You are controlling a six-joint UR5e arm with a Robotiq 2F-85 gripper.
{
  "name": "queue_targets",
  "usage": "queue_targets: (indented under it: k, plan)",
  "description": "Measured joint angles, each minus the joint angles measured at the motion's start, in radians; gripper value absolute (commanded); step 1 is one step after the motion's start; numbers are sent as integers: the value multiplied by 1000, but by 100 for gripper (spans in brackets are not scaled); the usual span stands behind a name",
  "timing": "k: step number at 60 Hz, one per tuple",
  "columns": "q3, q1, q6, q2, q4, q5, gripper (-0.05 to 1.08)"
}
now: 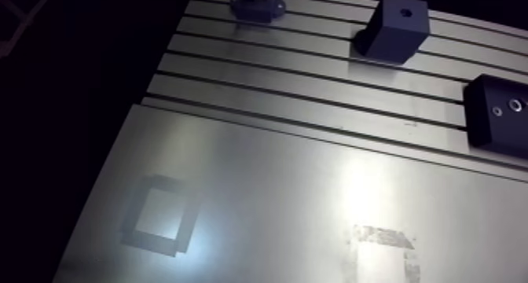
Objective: Pick up the bearing and press it into the housing until flush.
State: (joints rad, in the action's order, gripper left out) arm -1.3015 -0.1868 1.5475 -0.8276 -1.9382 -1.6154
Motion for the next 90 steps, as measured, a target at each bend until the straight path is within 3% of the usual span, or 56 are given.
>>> queue_targets:
  k: [52,55,56,57,58,59,60,62,78,84,85,87,88,89,90]
  plan:
    - [-1,4,3,4,-2,-1,61]
    - [-1,4,3,4,-2,-1,53]
    - [-1,4,3,4,-2,-1,38]
    - [-1,4,3,4,-2,-1,38]
    - [-2,4,3,4,-2,-1,20]
    - [-2,4,3,4,-1,-1,20]
    - [-2,4,3,4,-1,-1,8]
    - [-2,4,3,4,-1,-1,2]
    - [0,0,3,-10,0,6,1]
    - [1,-2,2,-21,2,8,9]
    - [1,-2,2,-23,3,8,18]
    - [1,-2,-1,-29,4,8,55]
    - [1,-2,-3,-31,5,8,55]
    - [1,-2,-5,-33,6,8,74]
    - [1,-3,-9,-35,7,8,74]
